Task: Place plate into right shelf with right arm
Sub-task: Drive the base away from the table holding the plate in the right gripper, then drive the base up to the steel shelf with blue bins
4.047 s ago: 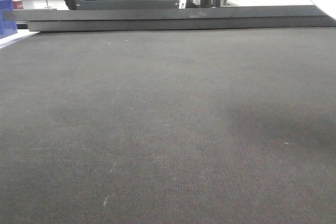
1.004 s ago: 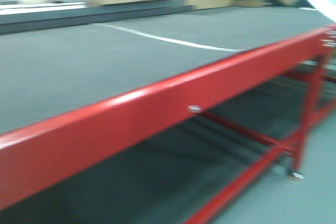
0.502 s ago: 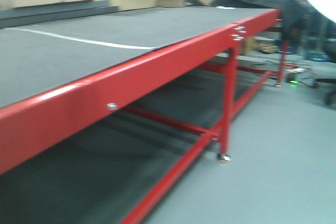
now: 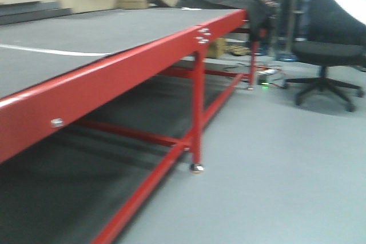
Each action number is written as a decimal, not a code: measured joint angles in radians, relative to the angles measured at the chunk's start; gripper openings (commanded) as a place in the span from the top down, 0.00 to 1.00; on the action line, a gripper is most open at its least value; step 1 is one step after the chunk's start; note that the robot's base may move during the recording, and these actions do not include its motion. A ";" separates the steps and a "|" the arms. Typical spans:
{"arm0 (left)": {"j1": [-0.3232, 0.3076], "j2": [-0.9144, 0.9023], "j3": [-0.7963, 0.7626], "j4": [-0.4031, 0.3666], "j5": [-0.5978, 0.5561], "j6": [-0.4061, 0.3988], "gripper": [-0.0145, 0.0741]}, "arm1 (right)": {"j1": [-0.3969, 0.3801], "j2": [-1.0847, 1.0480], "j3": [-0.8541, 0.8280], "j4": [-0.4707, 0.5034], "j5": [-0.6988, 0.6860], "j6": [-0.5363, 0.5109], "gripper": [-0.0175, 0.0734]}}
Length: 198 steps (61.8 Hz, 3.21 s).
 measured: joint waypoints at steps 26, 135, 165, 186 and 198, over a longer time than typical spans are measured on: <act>0.000 0.000 0.000 0.000 0.000 0.000 0.98 | 0.000 0.000 0.000 0.000 0.000 0.000 0.74; 0.000 0.000 0.000 0.000 0.000 0.000 0.98 | 0.000 0.000 0.000 0.000 0.002 0.000 0.74; 0.000 0.000 0.000 0.000 0.000 0.000 0.98 | 0.000 0.000 0.000 0.000 0.002 0.000 0.74; 0.000 0.000 0.000 0.000 0.000 0.000 0.98 | 0.000 0.000 0.000 0.000 0.002 0.000 0.74; 0.000 0.000 0.000 0.000 0.000 0.000 0.98 | 0.000 0.000 0.000 0.000 0.002 0.000 0.74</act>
